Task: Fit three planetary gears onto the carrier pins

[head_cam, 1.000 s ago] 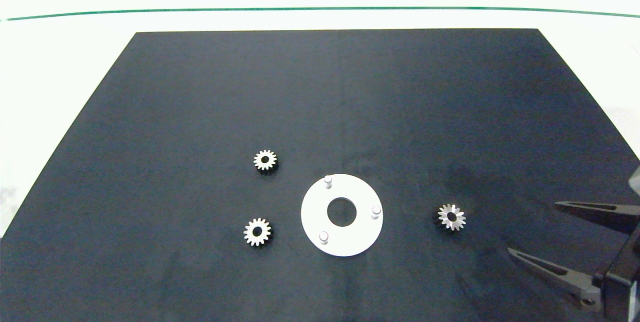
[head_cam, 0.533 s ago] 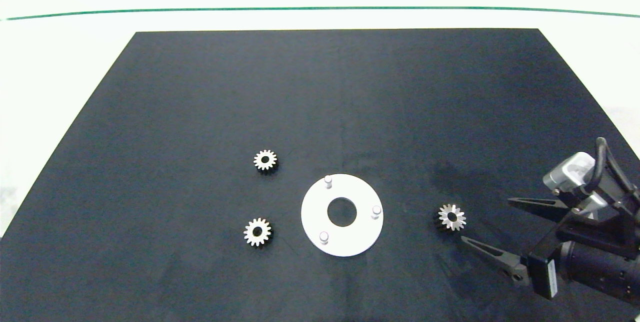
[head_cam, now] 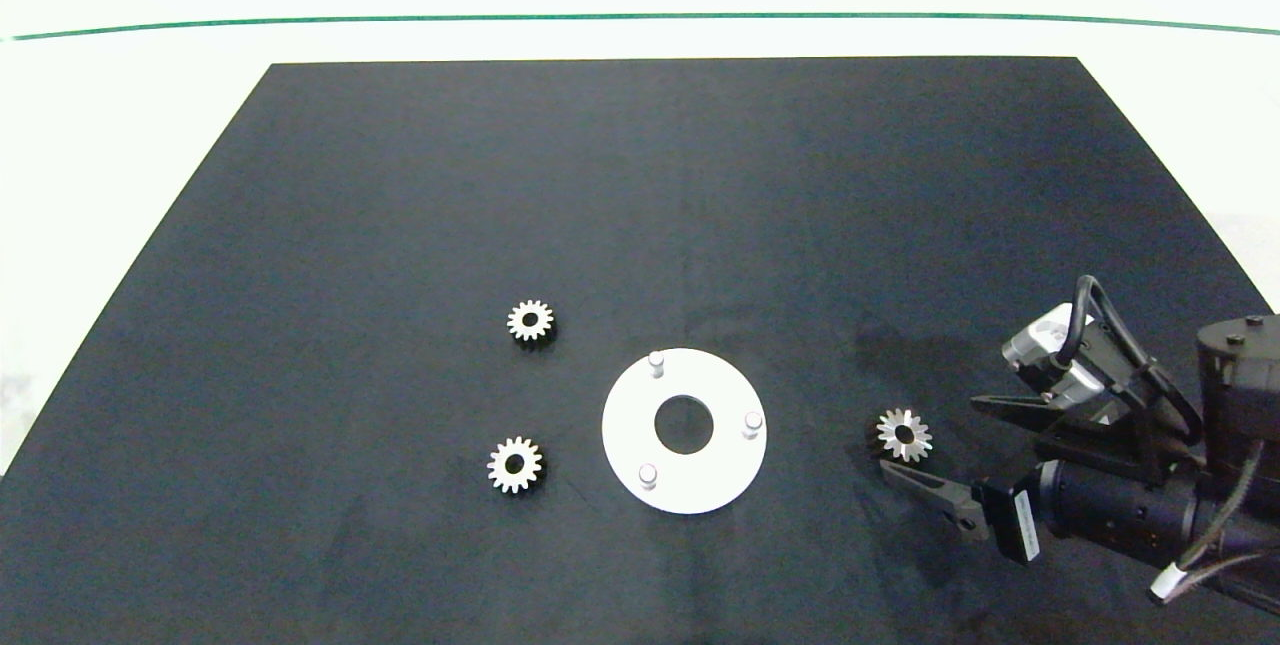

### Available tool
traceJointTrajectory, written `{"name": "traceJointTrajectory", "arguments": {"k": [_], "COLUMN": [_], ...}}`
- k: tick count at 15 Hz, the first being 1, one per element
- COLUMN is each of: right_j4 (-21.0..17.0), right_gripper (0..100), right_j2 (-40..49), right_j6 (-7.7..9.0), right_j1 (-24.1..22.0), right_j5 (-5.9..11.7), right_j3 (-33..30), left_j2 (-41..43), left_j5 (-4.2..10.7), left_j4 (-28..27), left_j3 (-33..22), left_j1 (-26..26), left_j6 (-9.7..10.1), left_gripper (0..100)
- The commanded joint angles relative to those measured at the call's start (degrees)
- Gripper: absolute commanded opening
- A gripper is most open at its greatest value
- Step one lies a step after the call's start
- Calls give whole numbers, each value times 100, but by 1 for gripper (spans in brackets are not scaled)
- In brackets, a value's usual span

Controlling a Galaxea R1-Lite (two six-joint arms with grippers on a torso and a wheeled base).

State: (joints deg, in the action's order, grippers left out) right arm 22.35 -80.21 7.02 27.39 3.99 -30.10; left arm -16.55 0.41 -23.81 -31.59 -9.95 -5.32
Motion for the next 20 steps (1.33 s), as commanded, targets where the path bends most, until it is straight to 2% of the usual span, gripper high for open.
{"name": "traceJointTrajectory", "arguments": {"k": [1, 6, 20], "right_j4": [68, 77, 68], "right_gripper": [100, 100, 73], "right_j2": [-399, -706, -917], "right_j6": [-8, -8, 19], "right_j1": [12, 56, 38], "right_j5": [6, 6, 32], "right_j3": [-93, -260, -488], "left_j2": [3, 12, 3], "left_j5": [2, 2, 2], "left_j4": [-19, -19, -19], "left_j3": [-67, -85, -331], "left_j1": [2, 2, -7], "left_j6": [-5, -5, 4], "left_gripper": [100, 100, 100]}}
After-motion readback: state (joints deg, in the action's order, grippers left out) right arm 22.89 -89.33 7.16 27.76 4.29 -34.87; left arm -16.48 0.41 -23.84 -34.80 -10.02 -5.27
